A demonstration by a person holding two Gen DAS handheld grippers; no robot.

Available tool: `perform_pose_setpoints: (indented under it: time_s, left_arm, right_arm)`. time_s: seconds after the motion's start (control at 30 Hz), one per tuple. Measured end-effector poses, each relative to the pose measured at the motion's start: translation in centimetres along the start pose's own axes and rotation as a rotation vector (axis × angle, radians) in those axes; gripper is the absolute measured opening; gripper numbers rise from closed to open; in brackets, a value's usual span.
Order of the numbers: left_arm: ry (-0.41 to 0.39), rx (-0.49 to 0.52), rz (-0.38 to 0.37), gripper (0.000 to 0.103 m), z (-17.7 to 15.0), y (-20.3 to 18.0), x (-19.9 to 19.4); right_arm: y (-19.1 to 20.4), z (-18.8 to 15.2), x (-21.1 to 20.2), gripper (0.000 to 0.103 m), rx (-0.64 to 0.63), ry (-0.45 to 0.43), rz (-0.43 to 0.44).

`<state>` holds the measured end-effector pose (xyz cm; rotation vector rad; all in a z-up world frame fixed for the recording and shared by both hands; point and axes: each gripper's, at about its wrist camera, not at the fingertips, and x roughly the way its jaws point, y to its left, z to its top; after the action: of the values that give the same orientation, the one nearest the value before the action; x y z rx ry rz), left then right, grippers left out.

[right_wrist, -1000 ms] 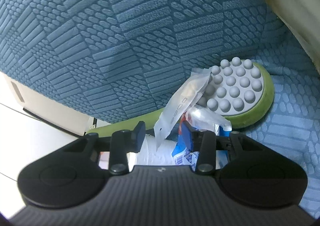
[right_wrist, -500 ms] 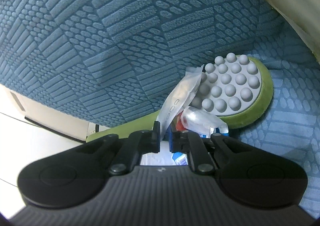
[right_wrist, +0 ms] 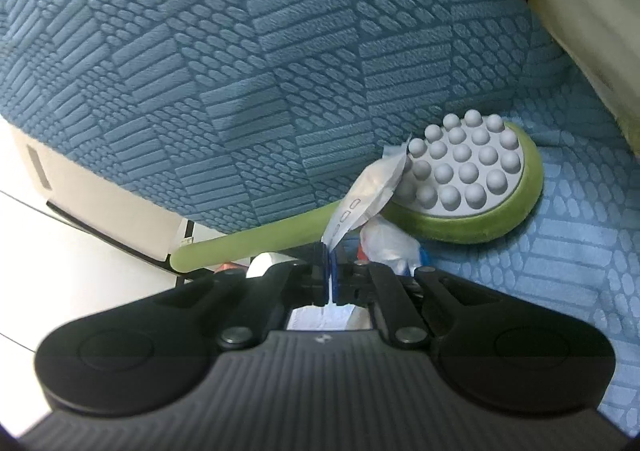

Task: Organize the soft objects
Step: 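Close the left tool on the blue wipes packet while the right tool grasps the clear bag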

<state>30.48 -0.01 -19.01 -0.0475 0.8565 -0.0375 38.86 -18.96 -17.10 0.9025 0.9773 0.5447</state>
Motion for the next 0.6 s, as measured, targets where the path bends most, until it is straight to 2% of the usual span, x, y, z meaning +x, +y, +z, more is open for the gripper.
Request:
perform_pose_setpoints:
  time_s: [0.6]
  left_arm:
    - [0.078, -0.130, -0.043, 0.007, -2.5, 1.5, -5.9]
  right_arm:
    - [1.7, -2.6, -4.1, 0.005, -0.135, -0.042, -0.041]
